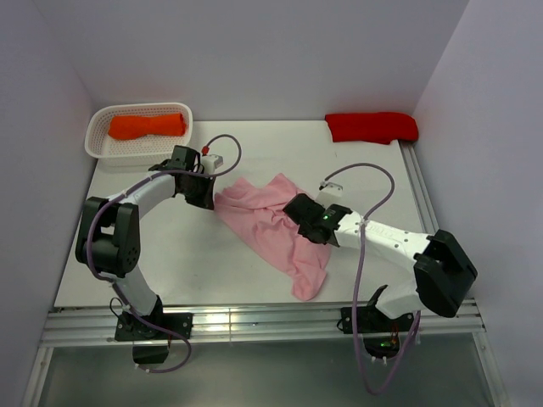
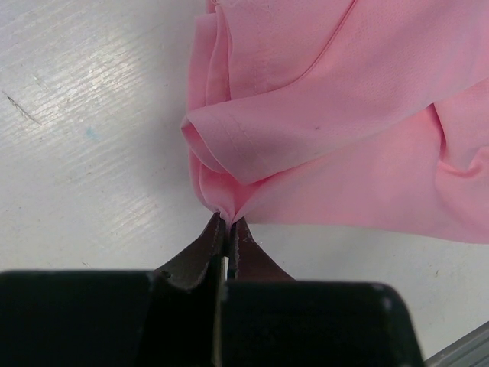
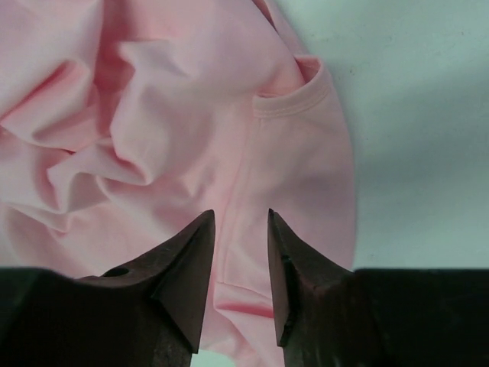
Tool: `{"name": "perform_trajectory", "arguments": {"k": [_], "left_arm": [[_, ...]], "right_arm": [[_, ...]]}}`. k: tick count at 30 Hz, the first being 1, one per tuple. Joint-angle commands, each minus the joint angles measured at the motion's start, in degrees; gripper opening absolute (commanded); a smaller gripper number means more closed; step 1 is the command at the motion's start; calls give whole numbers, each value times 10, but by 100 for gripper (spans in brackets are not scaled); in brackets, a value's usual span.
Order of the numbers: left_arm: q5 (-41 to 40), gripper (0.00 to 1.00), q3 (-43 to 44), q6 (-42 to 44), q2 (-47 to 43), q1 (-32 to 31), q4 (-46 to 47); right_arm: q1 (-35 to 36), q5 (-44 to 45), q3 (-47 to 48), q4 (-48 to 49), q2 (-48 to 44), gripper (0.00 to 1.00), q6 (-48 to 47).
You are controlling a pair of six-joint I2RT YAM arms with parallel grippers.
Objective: Roll the t-shirts
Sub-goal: Flatten the tshirt
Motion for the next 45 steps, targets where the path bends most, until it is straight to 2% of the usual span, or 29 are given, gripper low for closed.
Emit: {"name": "perform_trajectory", "arguments": {"k": [1,4,8,11,14,17,25,35,39,42,43,45], "left_arm": [[-5,0,20,4,-23,-3,-7],[-4,0,23,4,-22,-3,-10],[-3,0,24,3,-20,-4,-9],[-3,0,23,3,-22,-5,-10],[-3,0,21,3,-23,-5,-9],[-4,0,22,3,-24,-5,-10],[-7,0,21,4,-25,-5,-13],[-8,0,26,3,-16,-5,-15],[-10,0,24,5,-18,-6,-16],[-14,0,19,7,-24,-6,-16],[-16,0,18,7,-26,-6,-16],[-24,0,18,7,-31,-6,-20]], "right_arm": [[1,2,16,-3,10,40,-26],[14,-5,9,-6,17,41,-25],[38,-11,-6,-1,38,52,-17],[38,-15,-3,7,61,55,-20],[37,21,25,-27,88,58,-12],[20,40,51,-44,99,59,-23],[-47,24,73,-15,102,58,-74],[-81,12,81,3,162,57,-99],[-89,17,74,1,170,54,-95],[-88,18,50,9,151,47,-91],[-90,22,44,7,143,37,-88],[-90,27,38,3,135,28,-85]]}}
